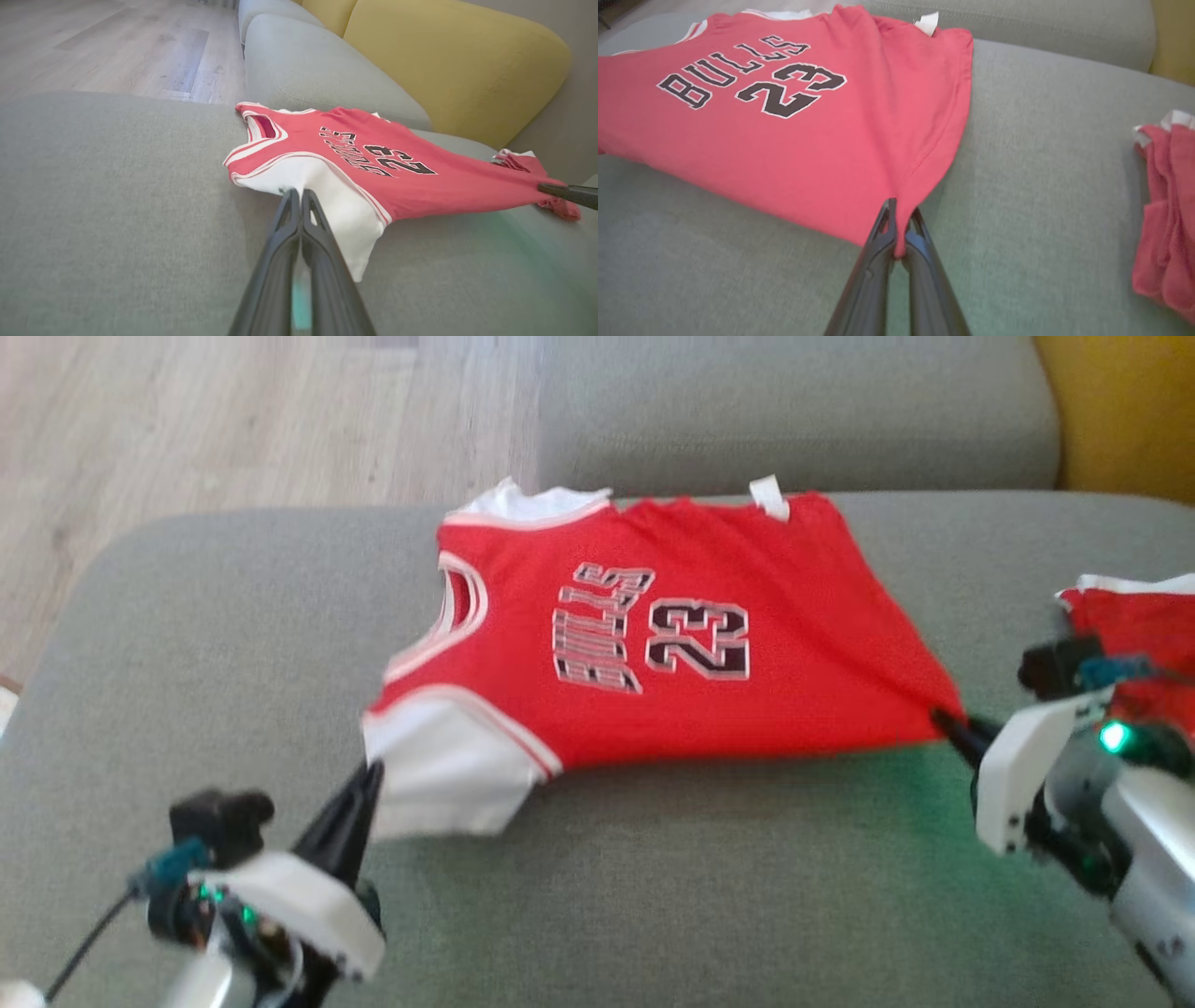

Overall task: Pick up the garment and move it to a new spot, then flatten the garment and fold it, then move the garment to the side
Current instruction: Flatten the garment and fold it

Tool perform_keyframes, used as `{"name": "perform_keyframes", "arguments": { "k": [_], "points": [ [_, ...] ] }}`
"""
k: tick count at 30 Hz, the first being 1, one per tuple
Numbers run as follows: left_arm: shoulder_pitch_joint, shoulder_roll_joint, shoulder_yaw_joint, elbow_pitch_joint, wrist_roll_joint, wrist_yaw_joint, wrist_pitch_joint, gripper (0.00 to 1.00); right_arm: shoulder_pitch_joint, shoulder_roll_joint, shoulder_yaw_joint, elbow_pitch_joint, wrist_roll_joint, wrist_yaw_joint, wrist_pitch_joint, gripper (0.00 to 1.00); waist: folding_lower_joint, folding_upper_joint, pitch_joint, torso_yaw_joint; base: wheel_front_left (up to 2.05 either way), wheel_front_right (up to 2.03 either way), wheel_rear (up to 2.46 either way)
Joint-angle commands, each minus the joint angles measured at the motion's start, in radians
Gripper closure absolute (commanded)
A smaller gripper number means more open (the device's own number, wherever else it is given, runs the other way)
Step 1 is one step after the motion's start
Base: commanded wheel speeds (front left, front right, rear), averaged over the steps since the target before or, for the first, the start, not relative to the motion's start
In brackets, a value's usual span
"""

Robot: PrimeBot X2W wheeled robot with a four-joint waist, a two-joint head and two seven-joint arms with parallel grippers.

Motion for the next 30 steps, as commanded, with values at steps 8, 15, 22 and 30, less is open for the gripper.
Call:
{"name": "perform_keyframes", "arguments": {
  "k": [8,15,22,30],
  "points": [
    [0.104,0.078,0.033,-0.194,-0.043,0.043,0.089,1.00,0.107,-0.083,-0.019,-0.147,0.043,-0.001,0.075,1.00,0.0001,-0.0001,-0.032,-0.021,0.00,0.00,0.00],
    [0.096,0.086,0.055,-0.257,-0.049,0.073,0.102,1.00,0.131,-0.096,-0.091,-0.231,0.012,-0.001,0.113,1.00,0.0001,-0.0001,-0.013,-0.032,0.00,0.00,0.00],
    [-0.003,0.098,0.059,-0.200,-0.015,0.078,0.107,1.00,0.112,-0.060,-0.150,-0.256,-0.050,-0.001,0.161,1.00,0.0001,-0.0001,0.038,-0.041,0.00,0.00,0.00],
    [-0.154,0.117,0.049,-0.080,0.004,0.064,0.165,1.00,0.048,-0.011,-0.183,-0.233,-0.085,-0.001,0.235,1.00,0.0001,-0.0001,0.106,-0.047,0.00,0.00,0.00]
  ]
}}
